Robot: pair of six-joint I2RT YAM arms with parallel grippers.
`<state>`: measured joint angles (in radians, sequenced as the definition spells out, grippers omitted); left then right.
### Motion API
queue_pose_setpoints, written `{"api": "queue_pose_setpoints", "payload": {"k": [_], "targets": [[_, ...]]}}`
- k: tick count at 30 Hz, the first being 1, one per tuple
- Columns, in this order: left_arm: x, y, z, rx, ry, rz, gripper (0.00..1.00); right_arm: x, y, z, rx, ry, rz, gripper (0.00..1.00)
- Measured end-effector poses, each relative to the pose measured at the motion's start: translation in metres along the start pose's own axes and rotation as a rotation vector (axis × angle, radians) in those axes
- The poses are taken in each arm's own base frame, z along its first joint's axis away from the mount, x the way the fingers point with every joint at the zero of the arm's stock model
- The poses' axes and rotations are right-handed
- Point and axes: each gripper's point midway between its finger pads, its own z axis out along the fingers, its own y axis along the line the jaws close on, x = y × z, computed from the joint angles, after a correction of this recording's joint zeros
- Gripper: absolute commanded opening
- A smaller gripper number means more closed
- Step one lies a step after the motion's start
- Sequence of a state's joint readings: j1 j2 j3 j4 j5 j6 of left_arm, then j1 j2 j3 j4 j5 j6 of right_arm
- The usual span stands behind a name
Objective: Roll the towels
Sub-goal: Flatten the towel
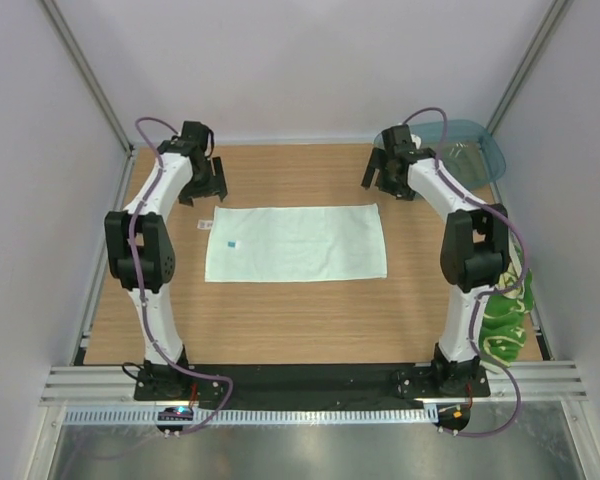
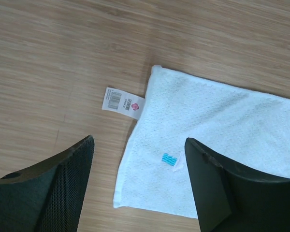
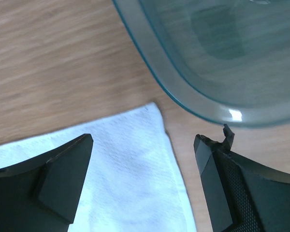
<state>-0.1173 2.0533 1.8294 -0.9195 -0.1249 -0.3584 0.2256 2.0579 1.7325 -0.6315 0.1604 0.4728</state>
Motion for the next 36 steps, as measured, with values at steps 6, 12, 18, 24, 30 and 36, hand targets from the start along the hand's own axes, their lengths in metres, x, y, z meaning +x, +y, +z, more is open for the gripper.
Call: {"api": "queue_pose_setpoints", "payload": {"k": [6, 12, 18, 24, 30, 36], "targets": [[0.014, 0.014, -0.038, -0.011, -0.041, -0.032, 0.72, 0.020, -0.034, -0.062, 0.023, -0.025, 0.012, 0.93], [0.088, 0.027, -0.063, 0.038, 0.010, -0.113, 0.64, 0.068, -0.050, -0.097, -0.044, 0.004, 0.039, 0.91], [0.180, 0.041, -0.042, 0.027, 0.158, -0.191, 0.61, 0.135, -0.065, -0.093, -0.062, 0.155, 0.055, 0.88], [0.201, 0.046, -0.041, 0.016, 0.146, -0.269, 0.61, 0.145, -0.065, -0.115, -0.122, 0.127, 0.075, 0.87], [0.186, 0.050, -0.049, 0.041, -0.022, -0.352, 0.67, 0.134, -0.059, -0.127, -0.183, 0.027, 0.095, 0.87], [0.184, 0.048, -0.050, 0.083, -0.091, -0.393, 0.64, 0.132, -0.056, -0.127, -0.200, 0.015, 0.095, 0.88]]}}
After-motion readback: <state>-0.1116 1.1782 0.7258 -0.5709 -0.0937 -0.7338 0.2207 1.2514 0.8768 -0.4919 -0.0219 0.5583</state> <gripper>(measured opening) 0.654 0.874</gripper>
